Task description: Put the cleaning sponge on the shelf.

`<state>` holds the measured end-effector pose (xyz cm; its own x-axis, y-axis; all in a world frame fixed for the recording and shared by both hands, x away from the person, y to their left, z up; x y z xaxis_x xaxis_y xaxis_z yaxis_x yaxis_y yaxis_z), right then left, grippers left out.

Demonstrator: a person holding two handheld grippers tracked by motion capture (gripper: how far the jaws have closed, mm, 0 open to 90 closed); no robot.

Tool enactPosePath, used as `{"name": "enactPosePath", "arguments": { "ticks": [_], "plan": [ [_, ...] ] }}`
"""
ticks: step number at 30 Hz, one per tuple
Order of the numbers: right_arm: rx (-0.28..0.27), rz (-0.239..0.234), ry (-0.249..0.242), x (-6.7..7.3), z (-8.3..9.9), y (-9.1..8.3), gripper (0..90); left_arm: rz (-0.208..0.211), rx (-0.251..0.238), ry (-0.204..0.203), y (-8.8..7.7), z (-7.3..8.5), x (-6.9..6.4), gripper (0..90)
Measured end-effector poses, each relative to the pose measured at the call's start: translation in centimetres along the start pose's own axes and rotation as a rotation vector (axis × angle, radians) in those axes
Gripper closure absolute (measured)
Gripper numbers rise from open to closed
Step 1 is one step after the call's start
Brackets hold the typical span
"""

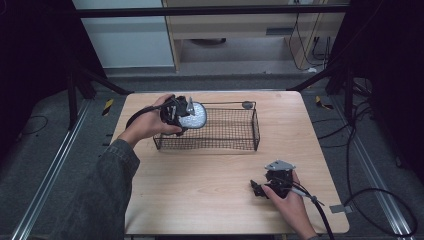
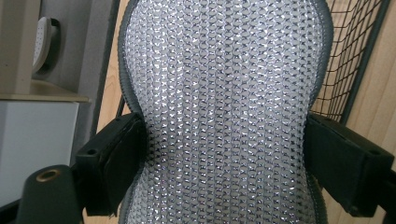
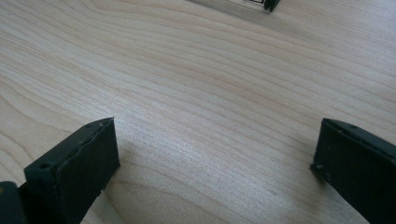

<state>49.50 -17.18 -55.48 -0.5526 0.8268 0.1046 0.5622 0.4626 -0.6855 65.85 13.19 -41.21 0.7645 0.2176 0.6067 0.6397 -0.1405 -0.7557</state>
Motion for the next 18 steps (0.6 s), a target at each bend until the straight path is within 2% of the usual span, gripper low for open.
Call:
{"name": "enactPosePath", "arguments": {
  "ticks": [9,13,16,18],
  "plan": [
    [-0.001,-0.001,-0.003,0.0,0.0,0.0,0.4,-0.007,0.004,0.011,0.9,-0.1,0.0,13.8],
    [-0.001,0.001,-0.002,0.0,0.0,0.0,0.4,-0.013,0.009,0.03,1.2,-0.1,-0.3,13.7],
    [-0.001,0.0,-0.002,0.0,0.0,0.0,0.4,-0.008,0.007,0.018,1.4,-0.1,-0.5,13.6],
    [-0.001,0.0,-0.002,0.0,0.0,0.0,0.4,-0.013,0.007,0.027,1.5,0.0,-0.4,13.5]
  ]
}}
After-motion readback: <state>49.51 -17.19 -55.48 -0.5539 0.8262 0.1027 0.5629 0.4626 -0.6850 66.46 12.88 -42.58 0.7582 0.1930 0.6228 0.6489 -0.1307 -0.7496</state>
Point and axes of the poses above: each handheld gripper's, and its own axes: y roughly forward along the jaws, z roughly out of its underside, x roughly to its left, the point moved 6 cm from there along y, roughly forward along the jaws, and after that the axes turned 9 degrees about -z, right-handed, at the moved point
